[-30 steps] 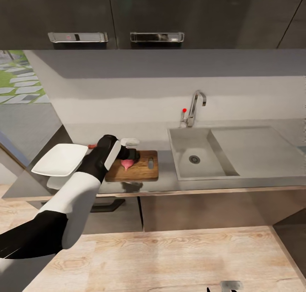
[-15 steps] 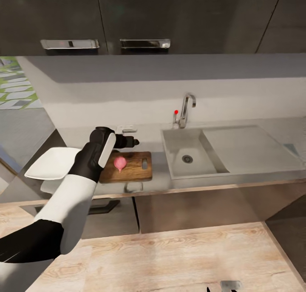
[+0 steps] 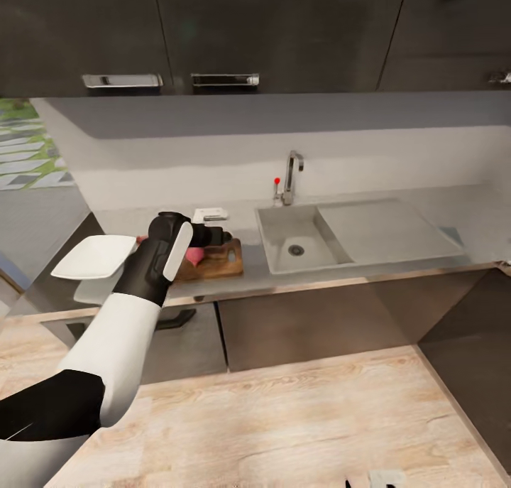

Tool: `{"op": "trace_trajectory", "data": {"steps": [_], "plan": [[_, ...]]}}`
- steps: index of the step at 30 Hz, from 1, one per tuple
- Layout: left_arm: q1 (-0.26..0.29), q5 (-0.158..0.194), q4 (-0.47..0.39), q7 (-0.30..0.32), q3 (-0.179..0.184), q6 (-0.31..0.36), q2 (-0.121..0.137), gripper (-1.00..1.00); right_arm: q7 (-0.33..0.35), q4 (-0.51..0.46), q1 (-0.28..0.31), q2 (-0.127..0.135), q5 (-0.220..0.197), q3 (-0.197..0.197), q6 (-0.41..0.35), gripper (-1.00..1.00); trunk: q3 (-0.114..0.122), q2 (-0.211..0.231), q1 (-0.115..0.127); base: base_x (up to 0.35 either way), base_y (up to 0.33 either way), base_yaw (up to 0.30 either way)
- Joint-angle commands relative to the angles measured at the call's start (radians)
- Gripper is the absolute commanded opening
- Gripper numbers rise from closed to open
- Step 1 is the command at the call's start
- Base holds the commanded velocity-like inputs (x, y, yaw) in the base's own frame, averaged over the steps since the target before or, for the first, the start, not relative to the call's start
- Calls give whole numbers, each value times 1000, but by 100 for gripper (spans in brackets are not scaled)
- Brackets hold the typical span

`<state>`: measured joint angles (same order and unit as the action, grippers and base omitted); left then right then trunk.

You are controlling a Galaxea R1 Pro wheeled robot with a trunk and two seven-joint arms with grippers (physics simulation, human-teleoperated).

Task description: In the kitchen, take the Vidalia onion out of the sink, dice it on the chopping board with the paring knife, put the diced onion into the bowl on the countertop, then place both the paring knife and the chopping board into the sink.

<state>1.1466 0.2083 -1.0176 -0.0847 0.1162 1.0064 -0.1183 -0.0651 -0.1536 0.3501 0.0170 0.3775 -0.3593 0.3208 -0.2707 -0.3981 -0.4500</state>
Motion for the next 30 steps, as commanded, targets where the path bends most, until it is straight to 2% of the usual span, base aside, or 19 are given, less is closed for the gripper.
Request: {"op": "trace_trajectory", "data": {"steps": [1,4,6,7,8,9,12,13,17,19,21,26,30], "plan": [[1,10,-1,-9,1,3,0,100,-4,2,1,0,11,-6,4,100,0,-2,0,-342,0,-98],[-25,10,-15,-9,1,3,0,100,-4,2,1,0,11,-6,4,100,3,-2,0,-310,0,-75],[-69,10,-64,-8,2,2,0,100,-3,2,1,0,11,-5,4,100,4,-2,0,-147,0,-46],[-102,10,-107,-8,2,2,0,100,-3,2,1,0,11,-5,4,100,4,-2,0,-73,0,-23],[-158,10,-183,-7,2,0,0,100,-3,2,1,0,11,-4,4,100,4,-2,0,-38,0,-12],[-177,10,-210,-7,2,0,0,100,-3,2,1,0,11,-4,4,100,5,-2,0,-30,0,-9],[-302,9,-379,-6,4,-2,0,100,-2,2,1,0,11,-5,5,100,5,-2,0,-12,0,-4],[-318,8,-397,-6,4,-3,0,100,-2,2,1,0,11,-5,5,100,5,-2,0,-5,0,-2],[-460,8,-499,-2,6,-6,2,100,-2,2,1,0,11,-6,8,100,5,-2,0,-1,0,0],[-530,8,-522,1,7,-13,2,100,-2,2,1,0,11,-6,9,100,5,-2,0,0,0,0],[-559,8,-526,2,7,-33,2,100,-2,2,1,0,11,-6,10,100,5,-2,0,0,0,0],[-655,8,-530,3,12,-147,15,100,-2,1,1,0,11,-6,10,100,5,-2,0,0,0,0],[-759,8,-530,5,25,-230,28,100,-2,0,1,0,11,-6,11,100,5,-2,0,0,0,0]]}}
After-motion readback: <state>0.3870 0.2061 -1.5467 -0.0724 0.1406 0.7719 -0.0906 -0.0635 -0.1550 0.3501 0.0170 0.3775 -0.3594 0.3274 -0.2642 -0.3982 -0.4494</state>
